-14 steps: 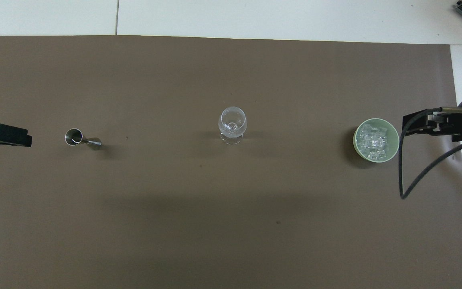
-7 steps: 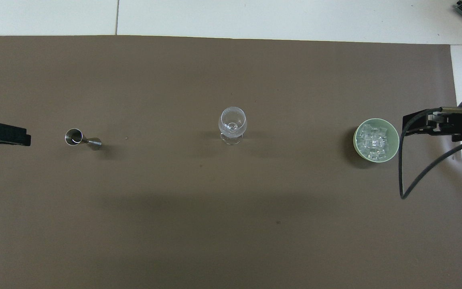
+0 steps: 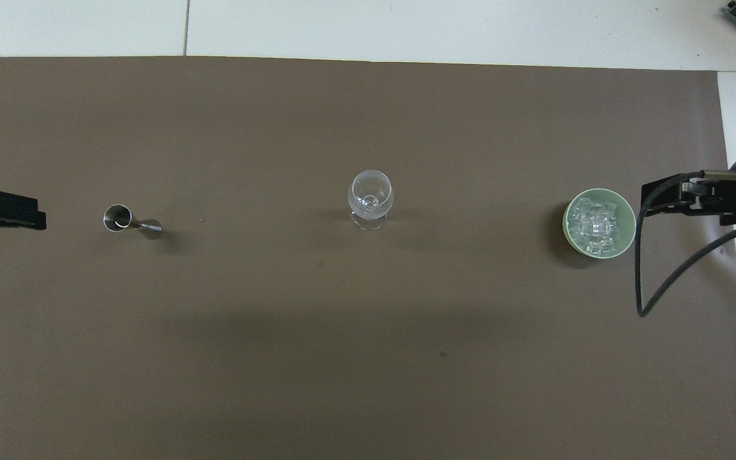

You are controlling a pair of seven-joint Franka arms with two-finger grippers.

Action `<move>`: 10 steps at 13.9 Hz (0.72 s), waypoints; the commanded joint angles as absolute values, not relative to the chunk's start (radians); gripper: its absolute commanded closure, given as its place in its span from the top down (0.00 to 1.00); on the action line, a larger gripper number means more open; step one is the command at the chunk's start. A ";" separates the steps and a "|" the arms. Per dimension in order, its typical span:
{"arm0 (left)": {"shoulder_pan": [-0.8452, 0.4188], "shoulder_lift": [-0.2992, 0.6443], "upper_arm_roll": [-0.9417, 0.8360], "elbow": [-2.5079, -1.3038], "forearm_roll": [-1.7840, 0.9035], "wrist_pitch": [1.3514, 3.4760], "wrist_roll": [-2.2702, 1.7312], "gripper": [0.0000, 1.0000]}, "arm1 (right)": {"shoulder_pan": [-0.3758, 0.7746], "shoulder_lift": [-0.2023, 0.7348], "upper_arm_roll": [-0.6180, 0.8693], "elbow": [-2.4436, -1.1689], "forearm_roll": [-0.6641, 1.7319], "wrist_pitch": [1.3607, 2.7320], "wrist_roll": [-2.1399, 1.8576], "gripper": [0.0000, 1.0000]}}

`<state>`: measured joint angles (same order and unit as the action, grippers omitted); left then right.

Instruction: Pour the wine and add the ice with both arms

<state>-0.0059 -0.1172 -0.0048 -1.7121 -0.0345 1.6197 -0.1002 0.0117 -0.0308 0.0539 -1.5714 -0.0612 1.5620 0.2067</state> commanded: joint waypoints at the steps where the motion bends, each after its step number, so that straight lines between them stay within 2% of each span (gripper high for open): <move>1: 0.061 -0.138 -0.009 -1.743 -0.092 1.595 -0.121 1.00 | 0.005 -0.054 0.057 -1.594 -0.057 1.554 0.179 1.00; 10: 0.206 -0.086 -0.009 -1.789 -0.299 1.569 -0.610 1.00 | 0.005 -0.054 0.057 -1.594 -0.057 1.554 0.179 1.00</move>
<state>0.1748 -0.1028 -0.0009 -1.7795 -0.2521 1.5769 -0.5014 0.0117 -0.0308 0.0539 -1.5714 -0.0612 1.5620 0.2067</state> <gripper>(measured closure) 0.000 0.000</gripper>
